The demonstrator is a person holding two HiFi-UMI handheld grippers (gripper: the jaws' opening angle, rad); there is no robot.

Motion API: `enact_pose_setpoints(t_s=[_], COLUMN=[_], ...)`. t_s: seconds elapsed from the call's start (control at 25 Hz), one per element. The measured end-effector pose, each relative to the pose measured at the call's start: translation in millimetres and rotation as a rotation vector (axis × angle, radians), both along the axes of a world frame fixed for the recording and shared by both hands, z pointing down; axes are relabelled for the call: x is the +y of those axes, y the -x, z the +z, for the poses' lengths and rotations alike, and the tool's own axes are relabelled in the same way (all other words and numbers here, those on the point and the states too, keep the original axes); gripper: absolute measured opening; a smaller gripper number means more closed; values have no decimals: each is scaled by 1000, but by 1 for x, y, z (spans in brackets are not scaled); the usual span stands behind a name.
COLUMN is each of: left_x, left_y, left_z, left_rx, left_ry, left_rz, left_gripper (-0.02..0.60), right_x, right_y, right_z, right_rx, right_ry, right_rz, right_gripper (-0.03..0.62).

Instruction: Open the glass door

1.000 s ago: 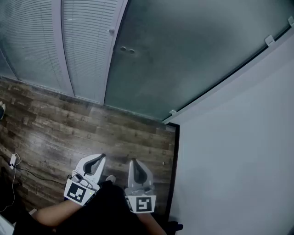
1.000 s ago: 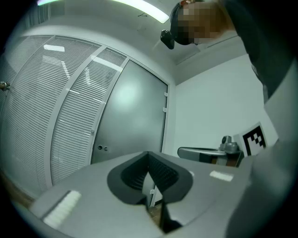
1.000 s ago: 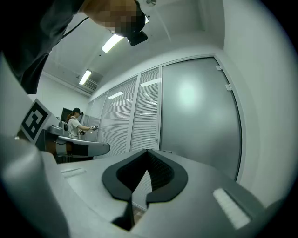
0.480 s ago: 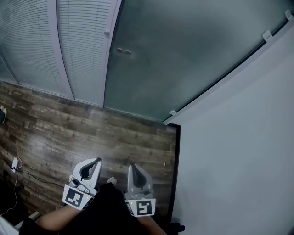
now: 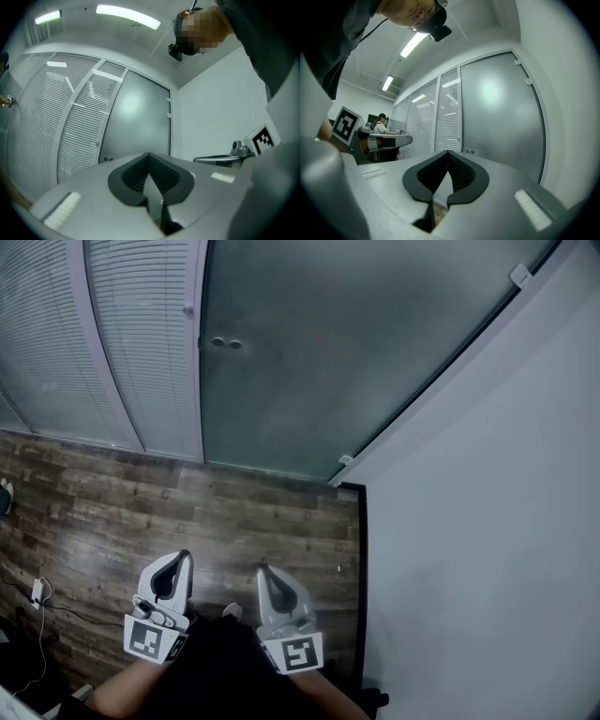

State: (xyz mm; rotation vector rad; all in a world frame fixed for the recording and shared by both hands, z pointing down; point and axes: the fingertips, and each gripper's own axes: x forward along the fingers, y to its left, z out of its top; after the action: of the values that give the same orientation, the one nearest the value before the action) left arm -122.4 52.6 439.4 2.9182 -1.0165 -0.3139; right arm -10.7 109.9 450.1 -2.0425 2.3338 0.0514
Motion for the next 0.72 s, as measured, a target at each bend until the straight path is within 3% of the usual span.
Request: enact_pose_setpoints(t_s=[0.24,0.52,0.72], left_x=[3,-4,-27], left_y=[-6,-17,-32], left_z=[14,24,20], left_rx=[-28,-57,-69], left_ry=[28,54,-15], left_rz=[-31,-3,49], left_gripper=[0,0,0], right_x=[6,-4,-22], right_y=[-14,-32,-36], right_z=[16,19,12], right_rx=[-15,-38,-57], right_ry=[23,21,5], right_rz=[33,66,86], right_gripper=[2,2,2])
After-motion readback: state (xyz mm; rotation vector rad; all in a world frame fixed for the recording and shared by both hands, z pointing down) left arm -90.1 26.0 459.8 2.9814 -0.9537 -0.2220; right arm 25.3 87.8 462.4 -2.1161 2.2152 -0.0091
